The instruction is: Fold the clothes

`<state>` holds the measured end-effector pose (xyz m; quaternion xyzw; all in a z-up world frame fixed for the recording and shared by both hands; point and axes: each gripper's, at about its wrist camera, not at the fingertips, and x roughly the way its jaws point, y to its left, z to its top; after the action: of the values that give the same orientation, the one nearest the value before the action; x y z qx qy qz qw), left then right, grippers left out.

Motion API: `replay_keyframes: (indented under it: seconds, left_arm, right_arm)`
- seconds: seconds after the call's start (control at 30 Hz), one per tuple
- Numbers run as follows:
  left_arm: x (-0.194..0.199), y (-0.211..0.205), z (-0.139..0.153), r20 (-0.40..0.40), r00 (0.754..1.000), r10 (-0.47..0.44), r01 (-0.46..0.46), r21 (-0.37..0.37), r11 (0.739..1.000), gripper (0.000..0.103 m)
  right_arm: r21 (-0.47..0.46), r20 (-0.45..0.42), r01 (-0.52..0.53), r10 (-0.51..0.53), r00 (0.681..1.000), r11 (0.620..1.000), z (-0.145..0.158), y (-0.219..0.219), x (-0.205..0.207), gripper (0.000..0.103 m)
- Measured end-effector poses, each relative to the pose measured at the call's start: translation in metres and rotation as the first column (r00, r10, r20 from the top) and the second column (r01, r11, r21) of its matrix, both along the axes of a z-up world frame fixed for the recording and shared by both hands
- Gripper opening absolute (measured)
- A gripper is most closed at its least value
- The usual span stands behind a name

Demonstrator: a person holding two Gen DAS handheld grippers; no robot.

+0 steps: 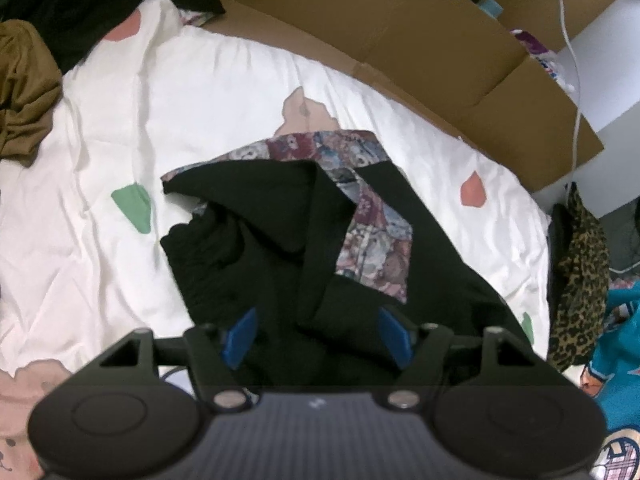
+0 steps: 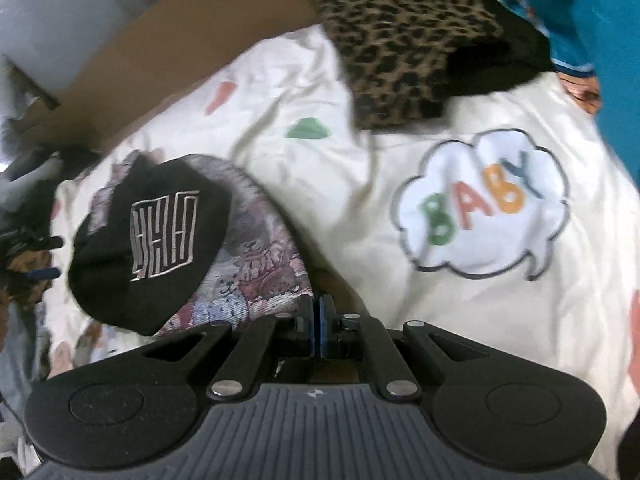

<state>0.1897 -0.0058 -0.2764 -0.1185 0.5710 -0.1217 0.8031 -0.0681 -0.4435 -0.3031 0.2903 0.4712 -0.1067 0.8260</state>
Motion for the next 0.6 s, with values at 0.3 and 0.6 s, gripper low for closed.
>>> replay_keyframes:
  seconds: [0.3,0.6]
  left_arm:
    - [-0.001,-0.013,-0.013,-0.011,1.000,-0.025,0.025,0.012,1.000,0.070]
    - [0.000,-0.020,-0.018,-0.017,0.999,-0.029,0.029,0.011,1.000,0.074]
  right_arm:
    - [0.002,-0.050,0.069,-0.068,0.996,0.998,-0.041,-0.033,-0.010,0.002]
    - [0.138,0.000,0.076,-0.076,0.997,0.988,-0.040,-0.037,-0.019,0.053]
